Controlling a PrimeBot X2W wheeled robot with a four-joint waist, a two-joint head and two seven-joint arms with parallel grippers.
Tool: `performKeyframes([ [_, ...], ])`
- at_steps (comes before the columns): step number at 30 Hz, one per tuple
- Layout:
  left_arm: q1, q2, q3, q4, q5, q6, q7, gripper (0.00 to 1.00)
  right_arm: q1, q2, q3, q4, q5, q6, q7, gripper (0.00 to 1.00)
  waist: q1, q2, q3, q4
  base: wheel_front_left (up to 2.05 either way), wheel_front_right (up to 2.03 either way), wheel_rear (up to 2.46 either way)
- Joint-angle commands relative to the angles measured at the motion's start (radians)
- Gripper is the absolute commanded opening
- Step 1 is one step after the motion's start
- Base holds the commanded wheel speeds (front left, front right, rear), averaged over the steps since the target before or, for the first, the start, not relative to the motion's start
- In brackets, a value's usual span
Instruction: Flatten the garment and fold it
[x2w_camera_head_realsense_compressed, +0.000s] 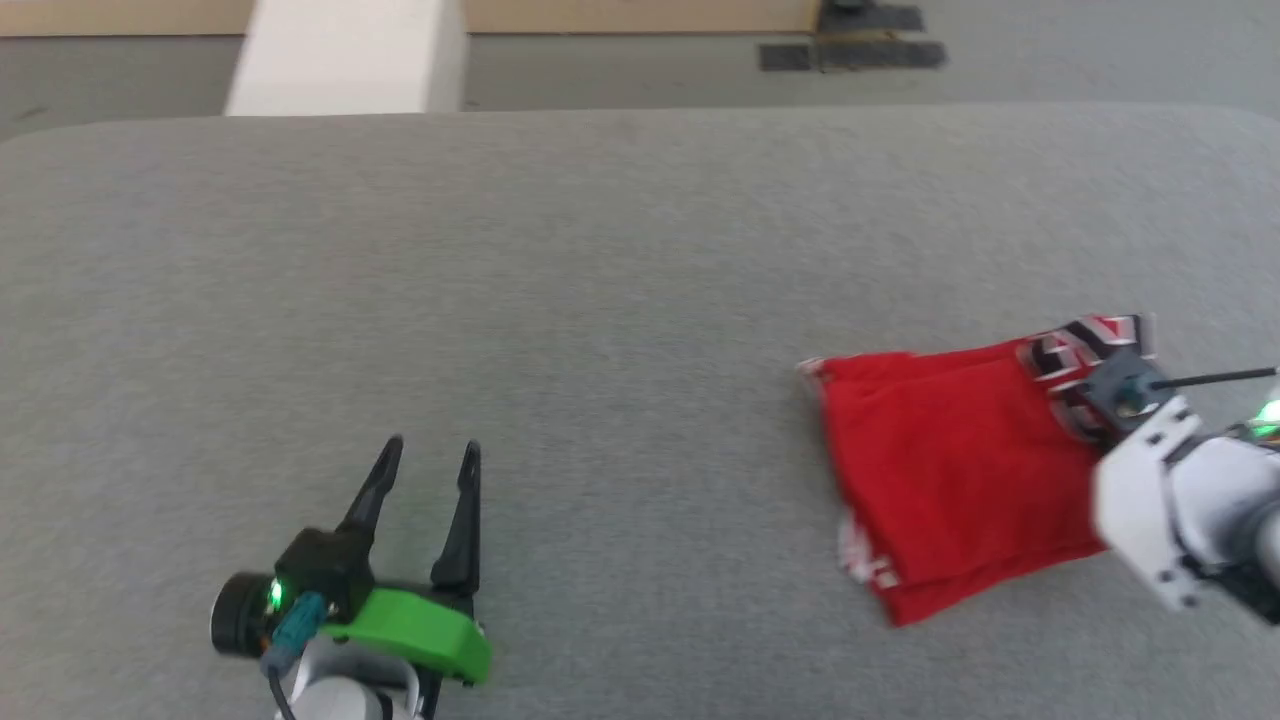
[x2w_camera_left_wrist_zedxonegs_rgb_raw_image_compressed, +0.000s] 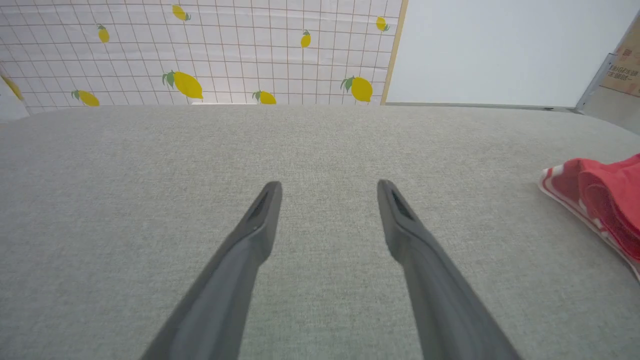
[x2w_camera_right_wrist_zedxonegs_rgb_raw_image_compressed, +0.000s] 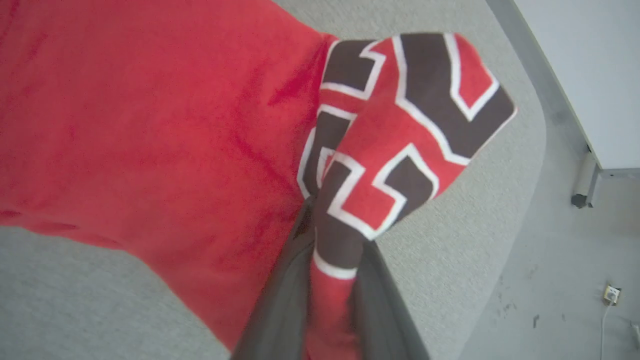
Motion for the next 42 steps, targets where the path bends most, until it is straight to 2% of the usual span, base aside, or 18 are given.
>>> performKeyframes([
  [1, -0.027, -0.003, -0.004, -0.007, -0.008, -0.007, -0.004, 1.00, -0.023, -0.035, 0.016, 0.005, 0.002, -0.002, 0.005, 0.00, 0.0000, -0.0001, 0.067, -0.081, 0.00, 0.00, 0.00],
  [6, -0.069, 0.013, -0.015, -0.011, -0.013, -0.007, -0.004, 1.00, -0.072, -0.171, 0.032, 0.056, 0.010, -0.002, -0.032, 0.00, 0.0000, -0.0001, 0.135, -0.120, 0.00, 0.00, 0.00],
  [9, -0.110, 0.026, -0.019, -0.022, -0.014, -0.007, -0.004, 1.00, -0.095, -0.223, -0.010, 0.144, 0.009, -0.002, -0.099, 0.00, 0.0000, -0.0001, 0.194, -0.124, 0.00, 0.00, 0.00],
  [13, -0.150, 0.040, -0.034, -0.035, -0.018, -0.007, -0.004, 1.00, -0.115, -0.257, -0.075, 0.258, -0.012, -0.002, -0.166, 0.00, 0.0000, -0.0001, 0.253, -0.111, 0.00, 0.00, 0.00],
  [18, -0.188, 0.056, -0.048, -0.057, -0.025, -0.007, -0.004, 1.00, -0.132, -0.270, -0.190, 0.400, -0.066, -0.002, -0.245, 0.00, 0.0000, -0.0001, 0.310, -0.083, 0.00, 0.00, 0.00],
  [24, -0.202, 0.063, -0.045, -0.086, -0.026, -0.007, -0.004, 1.00, -0.123, -0.218, -0.338, 0.480, -0.148, -0.002, -0.303, 0.00, 0.0000, -0.0001, 0.345, -0.063, 0.00, 0.00, 0.00],
  [29, -0.200, 0.062, -0.042, -0.088, -0.026, -0.007, -0.004, 1.00, -0.103, -0.171, -0.405, 0.532, -0.189, -0.002, -0.310, 0.00, 0.0000, -0.0001, 0.333, -0.053, 0.00, 0.00, 0.00],
  [30, -0.198, 0.060, -0.042, -0.086, -0.027, -0.007, -0.004, 1.00, -0.100, -0.162, -0.414, 0.539, -0.200, -0.002, -0.310, 0.36, 0.0000, -0.0001, 0.325, -0.052, 0.00, 0.00, 0.00],
  [31, -0.195, 0.059, -0.041, -0.084, -0.027, -0.007, -0.004, 1.00, -0.099, -0.157, -0.423, 0.544, -0.210, -0.002, -0.311, 1.00, 0.0000, -0.0001, 0.317, -0.052, 0.00, 0.00, 0.00],
  [37, -0.162, 0.047, -0.030, -0.064, -0.030, -0.007, -0.004, 1.00, -0.103, -0.129, -0.439, 0.542, -0.261, -0.002, -0.325, 1.00, 0.0000, -0.0001, 0.222, -0.055, 0.00, 0.00, 0.00],
  [42, -0.114, 0.033, -0.006, -0.054, -0.032, -0.007, -0.004, 1.00, -0.138, -0.093, -0.411, 0.493, -0.269, -0.002, -0.390, 1.00, 0.0000, -0.0001, 0.112, -0.055, 0.00, 0.00, 0.00],
])
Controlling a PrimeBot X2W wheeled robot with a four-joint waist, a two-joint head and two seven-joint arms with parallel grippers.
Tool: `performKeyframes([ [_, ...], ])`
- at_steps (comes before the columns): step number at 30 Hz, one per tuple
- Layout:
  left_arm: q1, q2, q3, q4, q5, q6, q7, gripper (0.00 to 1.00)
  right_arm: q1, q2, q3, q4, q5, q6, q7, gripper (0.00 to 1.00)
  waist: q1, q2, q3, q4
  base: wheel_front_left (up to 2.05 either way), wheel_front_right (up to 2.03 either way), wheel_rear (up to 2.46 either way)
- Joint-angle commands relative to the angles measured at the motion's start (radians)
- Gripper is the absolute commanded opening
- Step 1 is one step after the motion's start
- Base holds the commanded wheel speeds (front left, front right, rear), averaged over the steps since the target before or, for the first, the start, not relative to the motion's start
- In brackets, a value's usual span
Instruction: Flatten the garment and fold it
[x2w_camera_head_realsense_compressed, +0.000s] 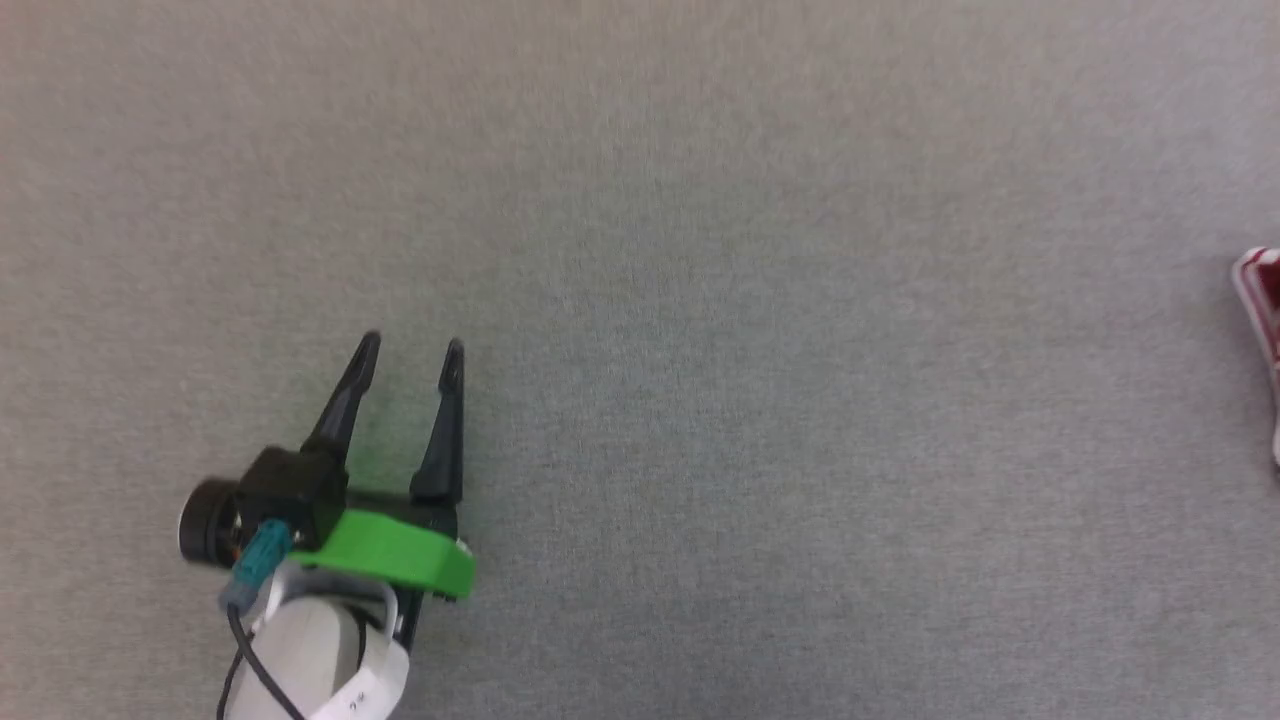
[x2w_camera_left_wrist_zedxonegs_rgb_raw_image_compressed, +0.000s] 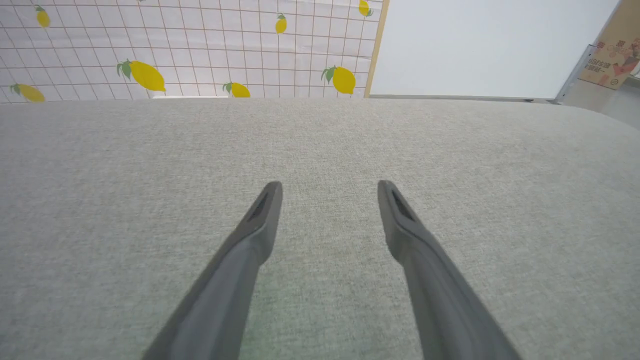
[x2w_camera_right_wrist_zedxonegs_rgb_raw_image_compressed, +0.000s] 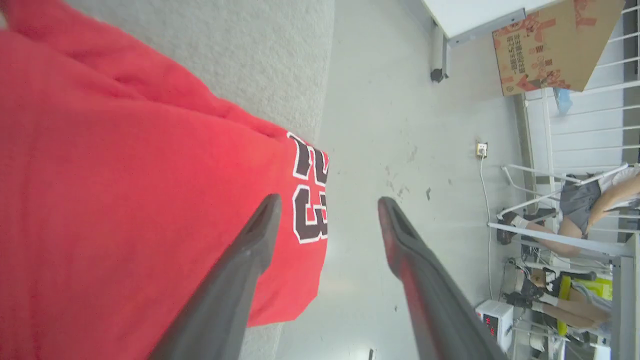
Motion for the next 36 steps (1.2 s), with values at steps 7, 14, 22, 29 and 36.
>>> performKeyframes([
  [7, 0.091, -0.022, 0.060, -0.003, -0.003, -0.004, -0.004, 1.00, -0.058, 0.141, 0.010, -0.105, 0.033, -0.002, -0.180, 1.00, 0.0000, 0.0000, -0.238, 0.018, 0.00, 0.00, 0.00],
  [14, 0.140, -0.038, 0.113, -0.020, 0.007, -0.003, -0.004, 1.00, 0.051, 0.384, -0.125, -0.278, 0.028, -0.002, -0.417, 1.00, 0.0000, 0.0000, -0.310, 0.061, 0.00, 0.00, 0.00],
  [22, 0.179, -0.043, 0.114, 0.006, 0.016, 0.007, -0.004, 1.00, 0.271, 0.628, -0.175, -0.403, -0.010, -0.002, -0.538, 1.00, 0.0000, 0.0000, -0.343, 0.091, 0.00, 0.00, 0.00],
  [29, 0.197, -0.045, 0.114, -0.002, 0.026, 0.024, -0.004, 1.00, 0.435, 0.751, -0.206, -0.456, -0.011, -0.002, -0.568, 1.00, 0.0000, 0.0000, -0.356, 0.109, 0.00, 0.00, 0.00],
  [36, 0.224, -0.045, 0.101, 0.011, 0.047, 0.019, -0.004, 1.00, 0.535, 0.770, -0.157, -0.455, 0.040, -0.002, -0.573, 1.00, 0.0000, 0.0000, -0.364, 0.112, 0.00, 0.00, 0.00],
])
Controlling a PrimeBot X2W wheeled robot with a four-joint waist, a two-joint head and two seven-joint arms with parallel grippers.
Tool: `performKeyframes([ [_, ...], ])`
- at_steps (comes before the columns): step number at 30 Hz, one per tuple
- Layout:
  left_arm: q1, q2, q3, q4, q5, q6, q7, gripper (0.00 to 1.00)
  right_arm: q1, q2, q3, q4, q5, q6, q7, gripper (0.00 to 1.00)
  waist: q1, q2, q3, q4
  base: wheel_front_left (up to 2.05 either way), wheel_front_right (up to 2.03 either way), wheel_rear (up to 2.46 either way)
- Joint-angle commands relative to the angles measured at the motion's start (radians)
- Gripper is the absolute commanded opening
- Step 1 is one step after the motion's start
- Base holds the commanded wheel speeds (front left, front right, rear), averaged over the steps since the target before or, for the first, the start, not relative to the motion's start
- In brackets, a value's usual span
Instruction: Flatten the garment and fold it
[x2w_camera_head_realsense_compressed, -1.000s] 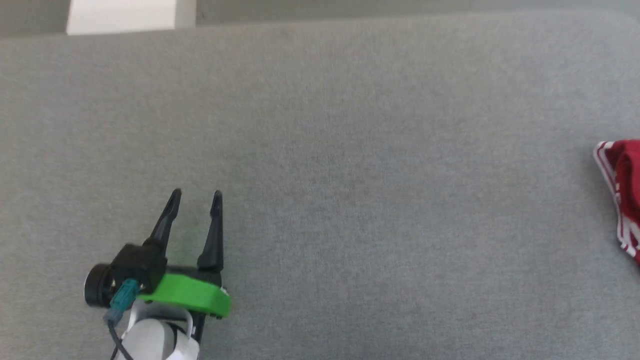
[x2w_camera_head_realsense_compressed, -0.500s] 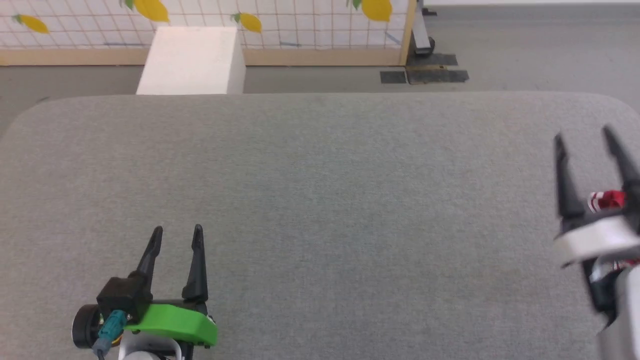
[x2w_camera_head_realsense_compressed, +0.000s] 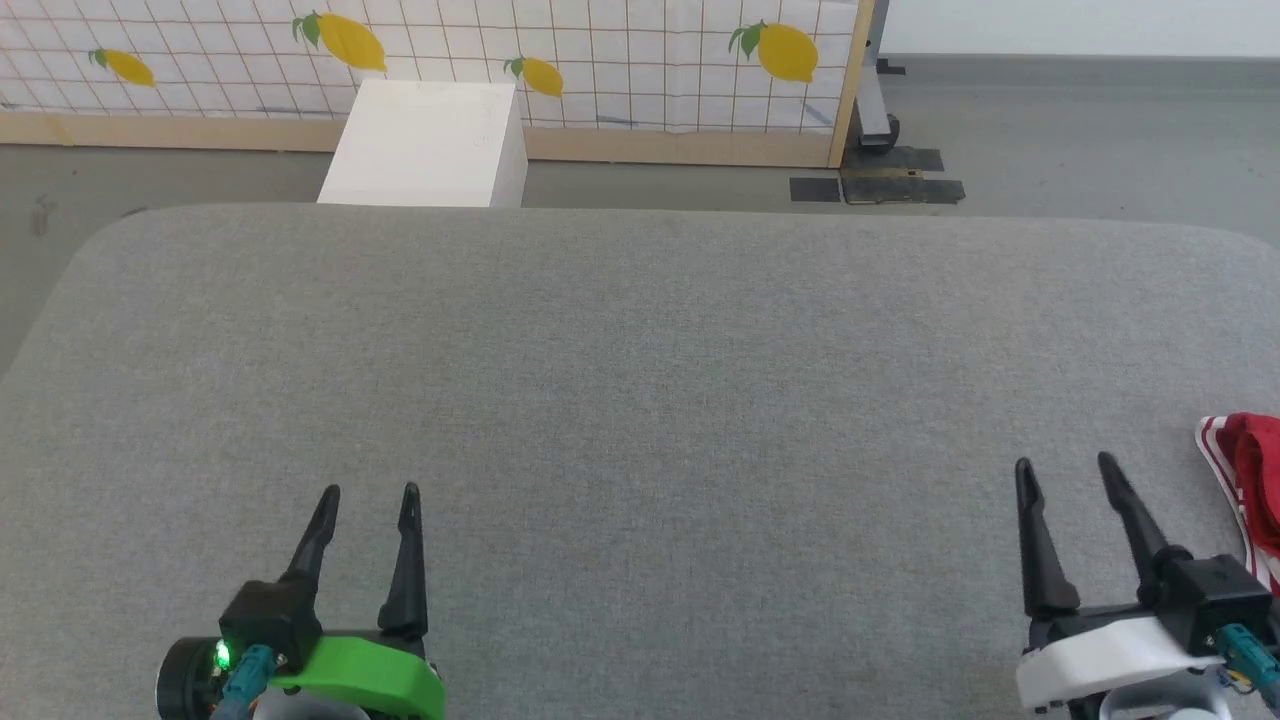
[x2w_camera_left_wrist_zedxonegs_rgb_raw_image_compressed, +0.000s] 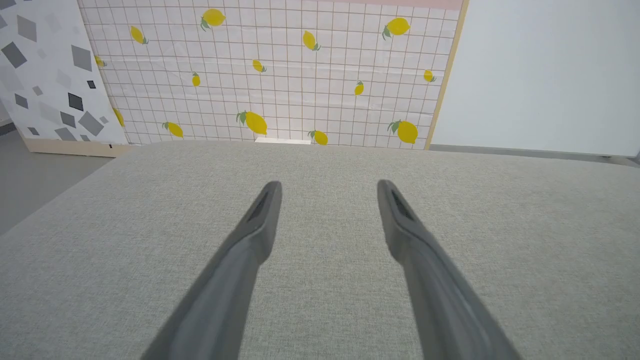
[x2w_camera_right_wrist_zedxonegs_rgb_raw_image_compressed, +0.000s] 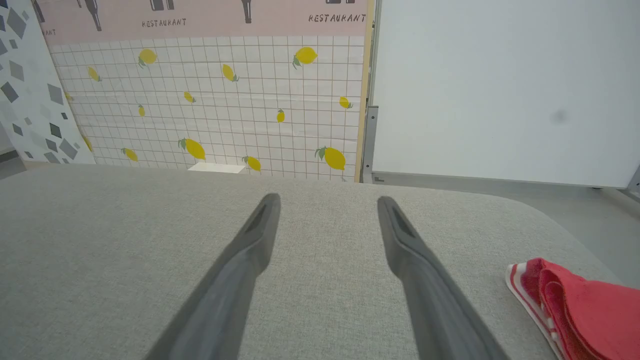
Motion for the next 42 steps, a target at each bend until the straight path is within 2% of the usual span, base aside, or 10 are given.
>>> performKeyframes([
  [1, 0.013, -0.003, 0.000, 0.009, 0.010, -0.001, -0.004, 1.00, 0.012, 0.003, 0.008, 0.006, 0.021, -0.002, -0.005, 1.00, 0.0001, 0.0000, -0.002, -0.001, 0.00, 0.00, 0.00],
  [11, 0.010, -0.004, 0.001, 0.044, 0.019, 0.018, -0.004, 1.00, 0.021, 0.004, 0.035, 0.049, 0.045, -0.002, -0.003, 1.00, 0.0001, 0.0000, -0.010, -0.001, 0.00, 0.00, 0.00],
  [25, 0.007, -0.004, -0.013, 0.043, 0.021, 0.015, -0.004, 1.00, 0.017, 0.004, 0.036, 0.045, 0.050, -0.002, -0.002, 1.00, 0.0001, 0.0000, -0.011, -0.001, 0.00, 0.00, 0.00],
  [26, 0.003, -0.001, -0.013, 0.043, 0.017, 0.016, 0.000, 0.00, 0.011, 0.002, 0.035, 0.047, 0.043, 0.000, 0.000, 0.00, 0.0001, 0.0000, -0.011, -0.001, 0.00, 0.00, 0.00],
  [42, -0.002, -0.001, -0.014, 0.028, 0.025, 0.025, 0.026, 0.00, 0.005, 0.002, 0.041, 0.034, 0.035, 0.000, 0.025, 0.00, 0.0001, 0.0000, -0.014, -0.005, 0.00, 0.00, 0.00],
])
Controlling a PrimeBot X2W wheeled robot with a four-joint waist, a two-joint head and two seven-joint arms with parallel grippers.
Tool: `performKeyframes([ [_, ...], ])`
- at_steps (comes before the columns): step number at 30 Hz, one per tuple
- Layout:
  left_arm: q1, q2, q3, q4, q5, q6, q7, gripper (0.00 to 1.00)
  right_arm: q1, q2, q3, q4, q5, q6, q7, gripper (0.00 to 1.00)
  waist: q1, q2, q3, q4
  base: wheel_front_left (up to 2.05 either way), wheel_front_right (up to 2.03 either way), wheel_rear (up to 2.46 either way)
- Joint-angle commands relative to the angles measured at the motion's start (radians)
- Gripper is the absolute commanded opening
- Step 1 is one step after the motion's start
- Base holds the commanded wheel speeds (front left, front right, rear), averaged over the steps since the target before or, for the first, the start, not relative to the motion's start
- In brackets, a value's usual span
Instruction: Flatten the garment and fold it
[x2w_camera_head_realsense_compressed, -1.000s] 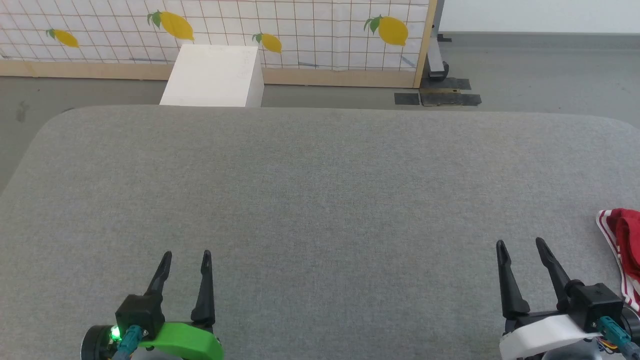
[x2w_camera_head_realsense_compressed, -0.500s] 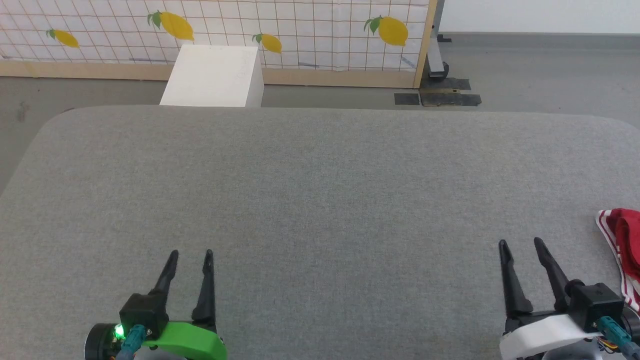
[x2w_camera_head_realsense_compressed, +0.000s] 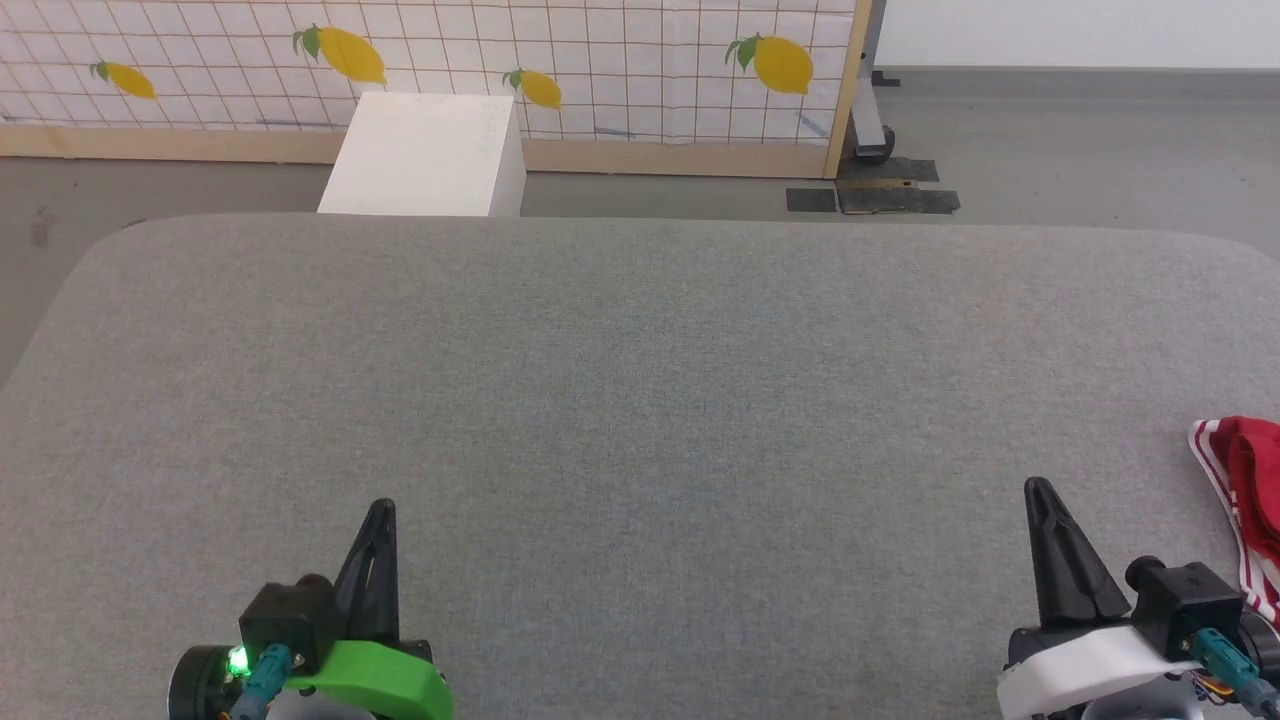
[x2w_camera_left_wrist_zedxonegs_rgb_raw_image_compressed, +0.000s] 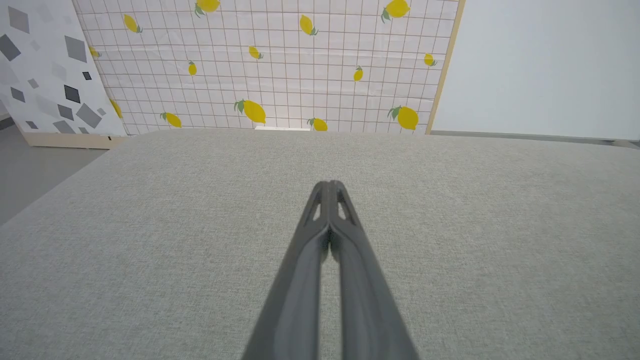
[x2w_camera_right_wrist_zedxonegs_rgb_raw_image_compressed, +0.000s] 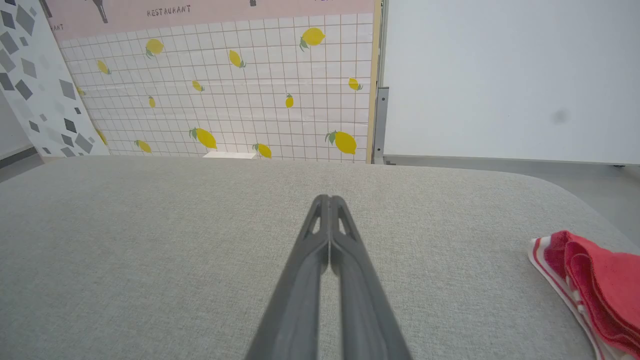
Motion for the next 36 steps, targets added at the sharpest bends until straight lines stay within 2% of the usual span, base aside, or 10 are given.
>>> performKeyframes([
  [1, -0.004, 0.000, -0.001, -0.006, 0.009, 0.005, 0.008, 0.00, -0.006, 0.000, 0.004, -0.008, -0.006, 0.000, 0.007, 0.00, 0.0001, 0.0000, 0.000, 0.000, 0.00, 0.00, 0.00],
  [36, -0.015, -0.001, -0.002, -0.044, 0.033, 0.030, 0.079, 0.00, -0.022, 0.001, 0.022, -0.046, -0.026, -0.001, 0.078, 0.00, 0.0001, 0.0000, -0.008, -0.011, 0.00, 0.00, 0.00],
])
